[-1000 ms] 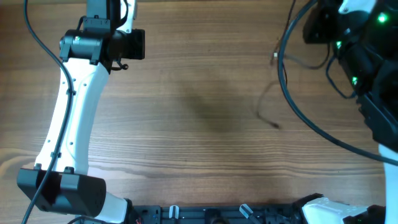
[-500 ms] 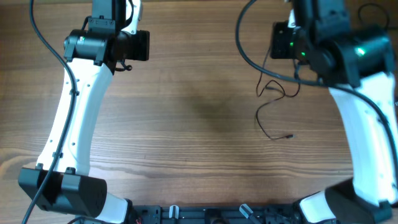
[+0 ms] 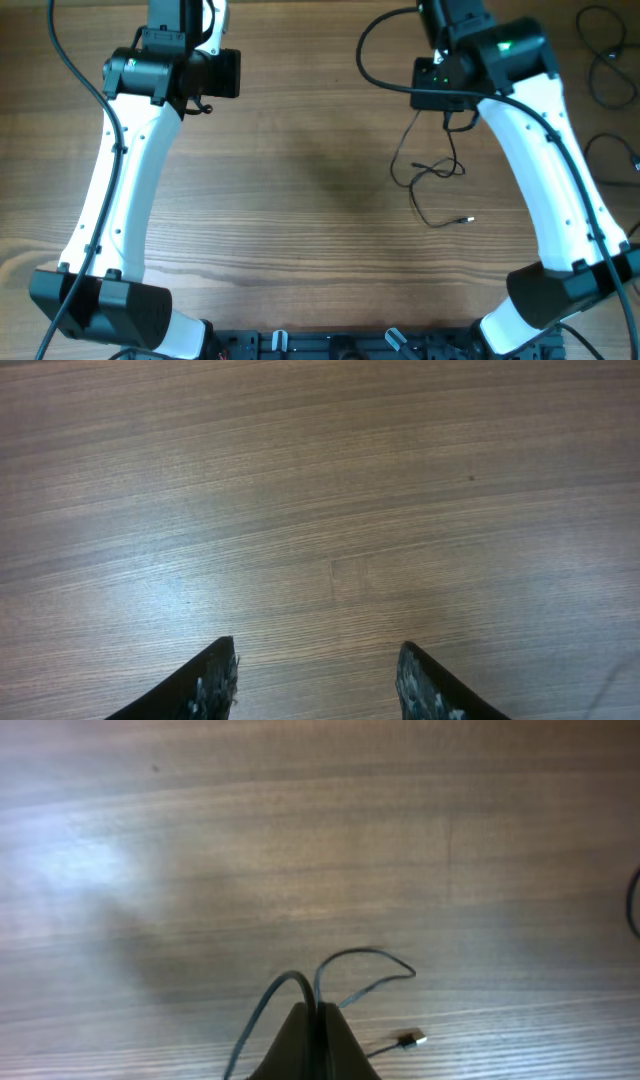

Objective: Untangle cables
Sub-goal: 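Lower the cable at the right side and move the right gripper back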

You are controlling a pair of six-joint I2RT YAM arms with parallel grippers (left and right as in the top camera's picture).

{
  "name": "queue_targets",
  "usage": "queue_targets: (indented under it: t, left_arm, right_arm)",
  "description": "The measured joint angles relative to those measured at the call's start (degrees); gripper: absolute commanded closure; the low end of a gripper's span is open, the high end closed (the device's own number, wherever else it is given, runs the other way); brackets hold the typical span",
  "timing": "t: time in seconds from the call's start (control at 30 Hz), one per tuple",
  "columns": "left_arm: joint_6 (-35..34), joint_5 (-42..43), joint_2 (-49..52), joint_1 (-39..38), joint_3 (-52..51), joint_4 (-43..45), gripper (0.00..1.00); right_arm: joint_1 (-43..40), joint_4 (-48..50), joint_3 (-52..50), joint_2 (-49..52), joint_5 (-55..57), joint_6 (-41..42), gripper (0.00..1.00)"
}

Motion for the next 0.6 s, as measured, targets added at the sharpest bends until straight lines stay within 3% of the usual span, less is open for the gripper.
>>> queue_targets:
  t: [0.33,0.6]
  left_arm:
    - [0.0,0.0,0.0,0.0,0.0,0.0,0.47]
    - [0.0,0.0,0.0,0.0,0.0,0.0,0.46]
  right_arm:
    - [-0.9,5.4,-3.4,0.1,1.4,-0.4,0.96]
    - [-10.0,6.5,-3.4,0.0,3.8,0.0,0.96]
